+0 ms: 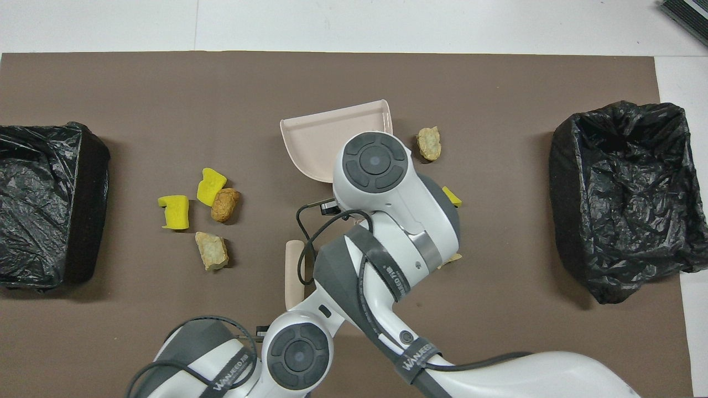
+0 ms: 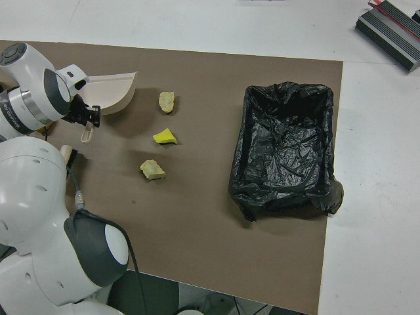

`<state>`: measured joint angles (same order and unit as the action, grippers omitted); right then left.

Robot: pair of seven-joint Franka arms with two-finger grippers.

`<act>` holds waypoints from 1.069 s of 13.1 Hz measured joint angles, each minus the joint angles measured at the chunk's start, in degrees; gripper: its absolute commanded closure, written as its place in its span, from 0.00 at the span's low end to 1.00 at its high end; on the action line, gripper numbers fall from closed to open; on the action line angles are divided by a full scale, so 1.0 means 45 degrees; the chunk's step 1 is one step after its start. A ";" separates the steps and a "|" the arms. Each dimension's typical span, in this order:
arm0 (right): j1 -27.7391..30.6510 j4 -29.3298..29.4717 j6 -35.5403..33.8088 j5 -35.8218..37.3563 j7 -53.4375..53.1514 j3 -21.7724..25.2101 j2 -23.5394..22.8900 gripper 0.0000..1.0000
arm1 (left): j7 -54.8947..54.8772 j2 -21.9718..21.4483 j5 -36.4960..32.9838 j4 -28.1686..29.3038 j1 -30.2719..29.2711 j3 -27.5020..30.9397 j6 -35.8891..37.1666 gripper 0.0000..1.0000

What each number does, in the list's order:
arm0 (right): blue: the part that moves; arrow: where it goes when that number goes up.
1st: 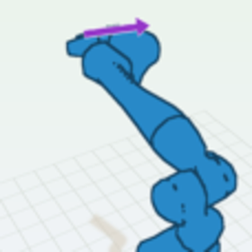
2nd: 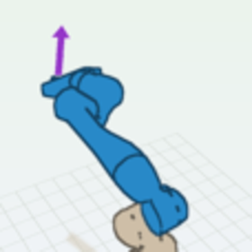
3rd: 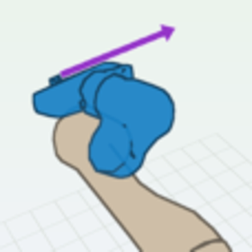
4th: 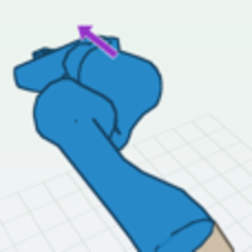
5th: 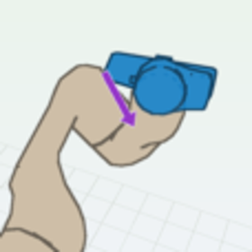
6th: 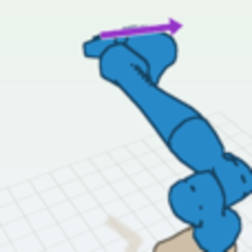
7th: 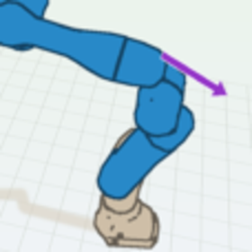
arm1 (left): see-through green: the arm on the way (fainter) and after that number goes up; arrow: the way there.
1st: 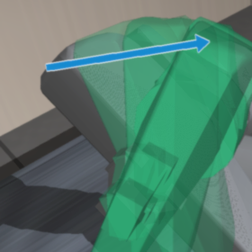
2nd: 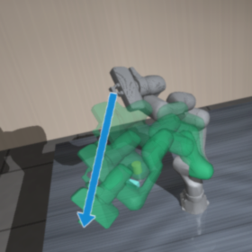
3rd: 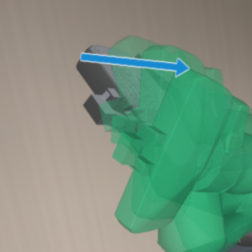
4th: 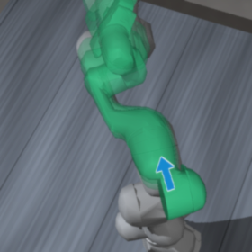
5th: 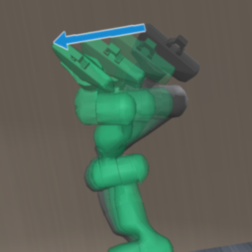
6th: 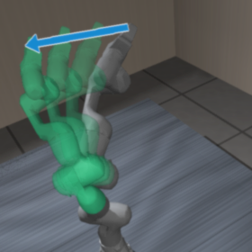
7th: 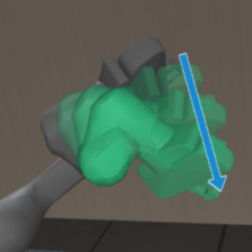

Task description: Sweep and dump trash in bin

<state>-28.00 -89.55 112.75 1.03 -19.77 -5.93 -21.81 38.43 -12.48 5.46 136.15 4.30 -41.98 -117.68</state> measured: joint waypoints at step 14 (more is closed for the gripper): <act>0.1170 -0.0811 -0.1517 0.1542 1.3876 -0.0018 0.0442 1.00 | -0.3473 -0.0191 0.0004 -0.1588 -0.1703 0.4334 0.0117 1.00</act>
<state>-22.74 -93.20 105.93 7.97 42.67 -6.01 -19.82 22.81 -13.34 5.48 129.00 -3.36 -22.48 -117.16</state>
